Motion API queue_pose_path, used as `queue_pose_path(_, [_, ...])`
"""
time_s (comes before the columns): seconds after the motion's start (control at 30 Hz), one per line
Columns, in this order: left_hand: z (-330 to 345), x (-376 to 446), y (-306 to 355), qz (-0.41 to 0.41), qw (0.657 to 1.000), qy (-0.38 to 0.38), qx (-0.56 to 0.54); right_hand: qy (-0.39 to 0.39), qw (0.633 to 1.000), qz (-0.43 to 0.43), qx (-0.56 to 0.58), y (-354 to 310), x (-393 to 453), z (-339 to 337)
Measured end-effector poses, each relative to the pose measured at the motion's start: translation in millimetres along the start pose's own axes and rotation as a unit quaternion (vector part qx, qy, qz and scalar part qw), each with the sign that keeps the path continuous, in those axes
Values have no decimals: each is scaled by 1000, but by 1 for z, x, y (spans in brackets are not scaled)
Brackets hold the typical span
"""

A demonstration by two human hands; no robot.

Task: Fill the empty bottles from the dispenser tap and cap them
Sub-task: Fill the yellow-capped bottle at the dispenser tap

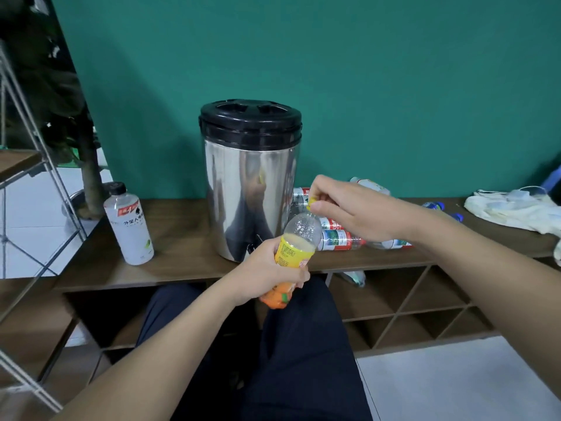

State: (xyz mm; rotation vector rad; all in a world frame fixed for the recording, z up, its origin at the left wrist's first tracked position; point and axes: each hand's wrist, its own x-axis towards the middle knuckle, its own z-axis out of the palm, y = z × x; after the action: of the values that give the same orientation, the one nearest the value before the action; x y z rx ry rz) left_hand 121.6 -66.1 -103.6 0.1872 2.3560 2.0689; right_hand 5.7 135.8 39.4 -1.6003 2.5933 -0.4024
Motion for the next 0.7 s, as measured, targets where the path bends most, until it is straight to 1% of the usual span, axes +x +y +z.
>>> queue_pose_path(0.07, [-2,-6,-6,-11,999,-24,-24,-14,999,-31,10,-2,0,1])
queue_pose_path(0.17, [-1,-11,-15,-29,997,-28,-61,-27,997,-59,32,-3,0,2])
queue_pose_path(0.23, [-1,-13,-21,-29,997,-19,-65,-42,996,-43,64,-6,-1,2])
queue_pose_path(0.3, [-1,-15,-26,-26,998,-2,-60,-50,994,5,94,-10,-1,5])
queue_pose_path(0.37, [-1,-17,-31,-23,999,8,-49,-4,997,44,61,-10,4,14])
queue_pose_path(0.43, [-1,-18,-37,-23,999,17,-27,52,998,45,-15,-8,10,24])
queue_pose_path(0.47, [-1,-19,-40,-25,999,21,-21,60,996,46,-44,-9,13,30])
queue_pose_path(0.6, [-2,-24,-58,-27,999,25,5,32,996,46,-74,-9,13,53])
queue_pose_path(0.7, [-2,-28,-74,-39,999,28,21,-4,999,39,-36,-2,12,70])
